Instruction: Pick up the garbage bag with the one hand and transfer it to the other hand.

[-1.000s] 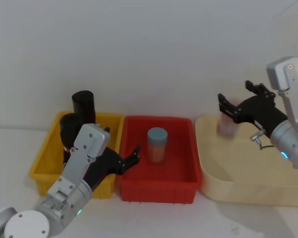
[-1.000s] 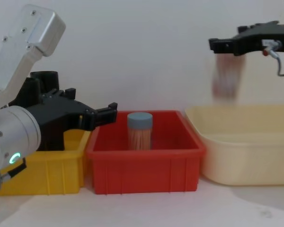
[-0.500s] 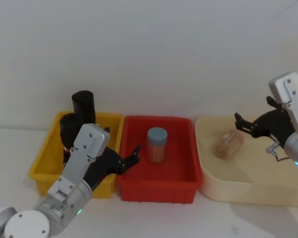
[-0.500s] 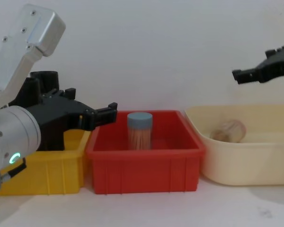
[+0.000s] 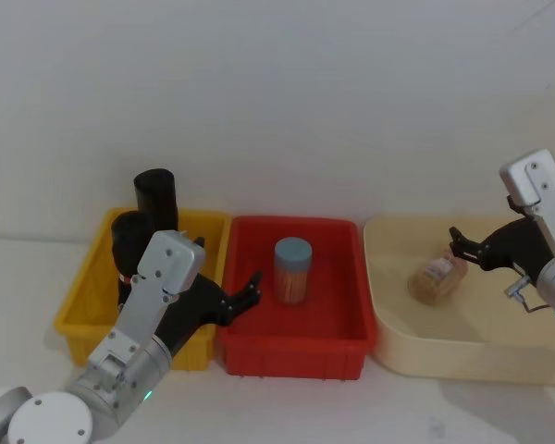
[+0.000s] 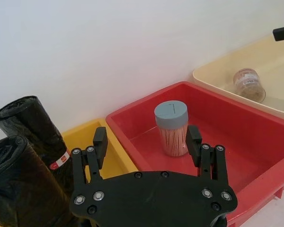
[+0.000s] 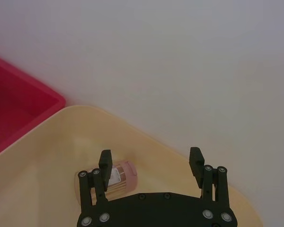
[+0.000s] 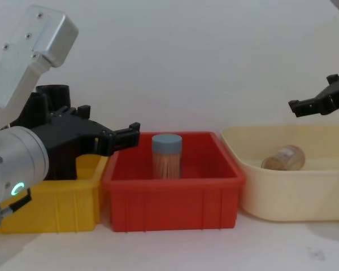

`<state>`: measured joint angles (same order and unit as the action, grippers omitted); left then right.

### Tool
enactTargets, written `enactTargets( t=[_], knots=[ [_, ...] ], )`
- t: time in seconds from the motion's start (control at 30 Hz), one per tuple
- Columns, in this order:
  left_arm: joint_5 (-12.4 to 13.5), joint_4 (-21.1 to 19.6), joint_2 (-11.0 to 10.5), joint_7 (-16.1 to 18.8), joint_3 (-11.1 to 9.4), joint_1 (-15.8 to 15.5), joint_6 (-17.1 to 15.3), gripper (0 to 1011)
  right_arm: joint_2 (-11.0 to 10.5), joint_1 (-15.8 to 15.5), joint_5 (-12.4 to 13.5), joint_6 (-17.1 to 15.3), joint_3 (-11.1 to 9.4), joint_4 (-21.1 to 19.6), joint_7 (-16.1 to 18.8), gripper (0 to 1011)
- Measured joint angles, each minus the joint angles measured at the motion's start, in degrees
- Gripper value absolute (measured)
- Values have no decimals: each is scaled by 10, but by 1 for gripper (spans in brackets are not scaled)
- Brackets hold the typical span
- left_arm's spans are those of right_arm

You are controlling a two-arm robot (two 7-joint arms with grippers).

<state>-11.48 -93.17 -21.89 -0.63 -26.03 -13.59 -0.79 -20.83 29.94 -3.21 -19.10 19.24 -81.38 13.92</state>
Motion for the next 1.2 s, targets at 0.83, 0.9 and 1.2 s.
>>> enactTargets(
  t=[0.83, 0.9, 1.2],
  knots=[
    [-67, -114, -30, -19, 47, 80, -75, 1001, -4, 2, -8, -4, 2, 8, -1, 1000],
    [-69, -126, -31, -13, 53, 91, -83, 1001, -4, 2, -8, -4, 2, 8, -1, 1000],
    [-77, -191, -38, 32, 91, 147, -131, 1001, -4, 2, -9, -5, 2, 9, -1, 1000]
  ],
)
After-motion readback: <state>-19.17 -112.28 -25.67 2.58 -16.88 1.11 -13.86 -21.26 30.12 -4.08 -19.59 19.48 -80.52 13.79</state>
